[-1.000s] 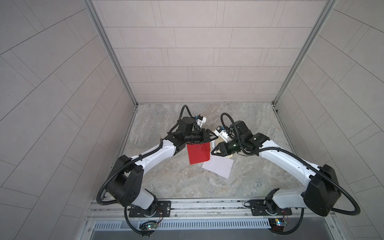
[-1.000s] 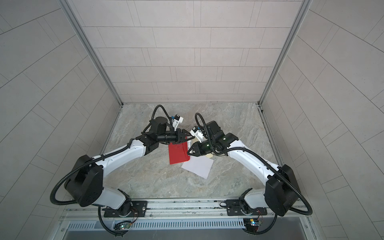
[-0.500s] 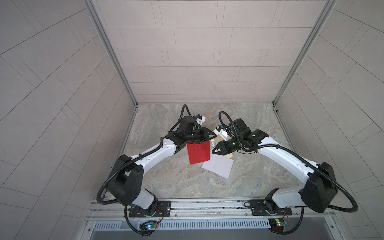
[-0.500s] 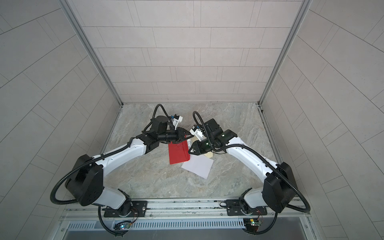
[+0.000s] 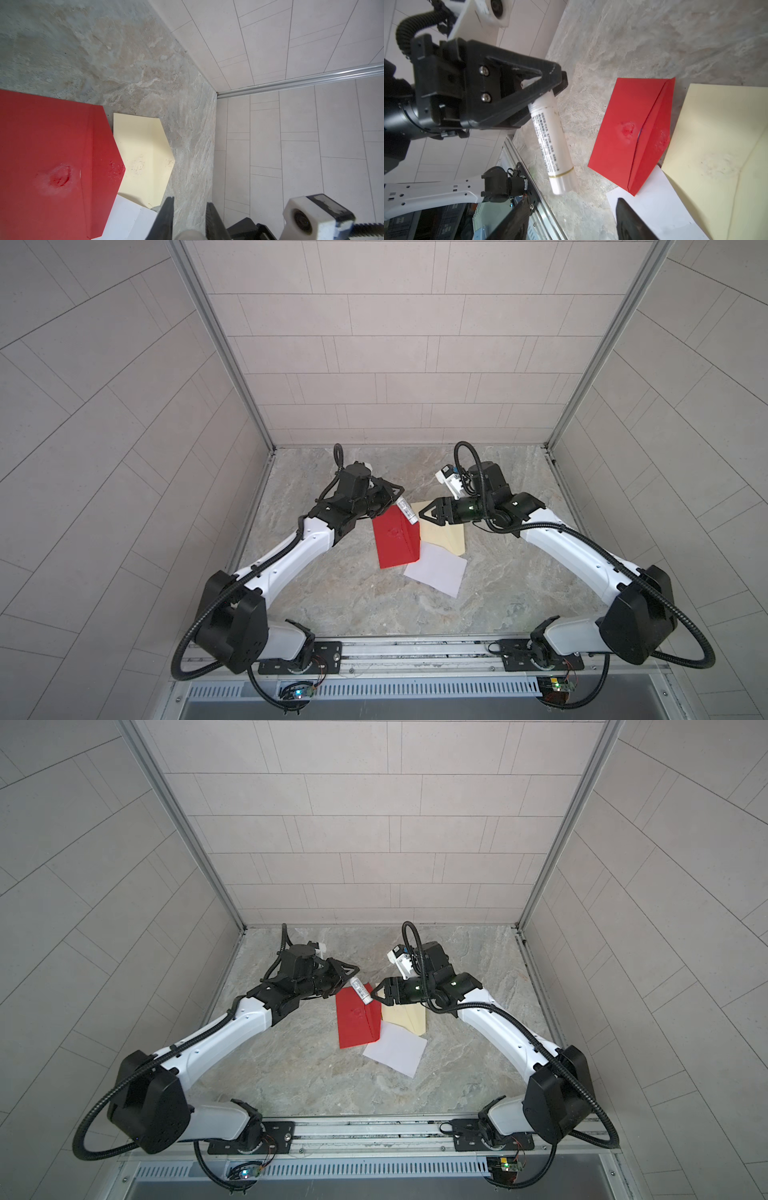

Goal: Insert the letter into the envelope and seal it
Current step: 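Lift the glue stick toward the left gripper while the left gripper rises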

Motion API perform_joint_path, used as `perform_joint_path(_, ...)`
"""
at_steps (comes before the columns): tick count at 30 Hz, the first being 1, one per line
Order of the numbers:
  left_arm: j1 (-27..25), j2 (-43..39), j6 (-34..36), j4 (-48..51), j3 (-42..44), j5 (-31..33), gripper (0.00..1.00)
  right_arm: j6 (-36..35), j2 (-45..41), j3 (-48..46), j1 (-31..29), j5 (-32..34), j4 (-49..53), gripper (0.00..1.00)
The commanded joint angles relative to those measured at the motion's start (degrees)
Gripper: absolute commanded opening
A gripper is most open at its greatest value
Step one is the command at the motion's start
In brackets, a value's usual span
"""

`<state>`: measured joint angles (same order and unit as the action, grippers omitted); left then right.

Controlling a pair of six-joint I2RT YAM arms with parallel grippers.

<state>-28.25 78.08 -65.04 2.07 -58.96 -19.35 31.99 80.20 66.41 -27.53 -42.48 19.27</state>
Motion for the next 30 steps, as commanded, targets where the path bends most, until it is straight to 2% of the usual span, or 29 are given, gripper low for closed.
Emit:
perform_joint_path(1, -0.05, -1.7, -4.83, -0.82, -0.24, 2.45, 0.0, 5.27, 1.96, 0.21, -0.05, -1.84, -8.7, 0.67)
perform_joint_path(6, -0.05, -2.06, -6.75, -2.47, 0.42, 1.75, 0.0, 7.65, 4.45, 1.61, -0.24, -4.12, -11.61, 0.61)
perform_joint_path(10, -0.05, -2.41, -6.77, -3.42, 0.67, 2.1, 0.0, 9.5, 5.22, 1.55, -0.8, -6.69, -13.76, 0.53)
perform_joint_path(15, 0.04, -2.44, -7.34, -4.73, 1.39, 2.48, 0.0, 10.63, 4.88, 0.54, -1.9, -7.82, -15.21, 0.5)
perform_joint_path(26, 0.34, -2.98, -8.48, -7.97, 2.57, 2.36, 0.0, 10.82, 3.47, -2.31, -2.29, -6.58, -15.92, 0.51)
perform_joint_path(30, 0.36, -3.16, -8.71, -8.06, 2.71, 1.69, 0.0, 11.54, 3.98, -2.43, -2.33, -6.39, -17.09, 0.43)
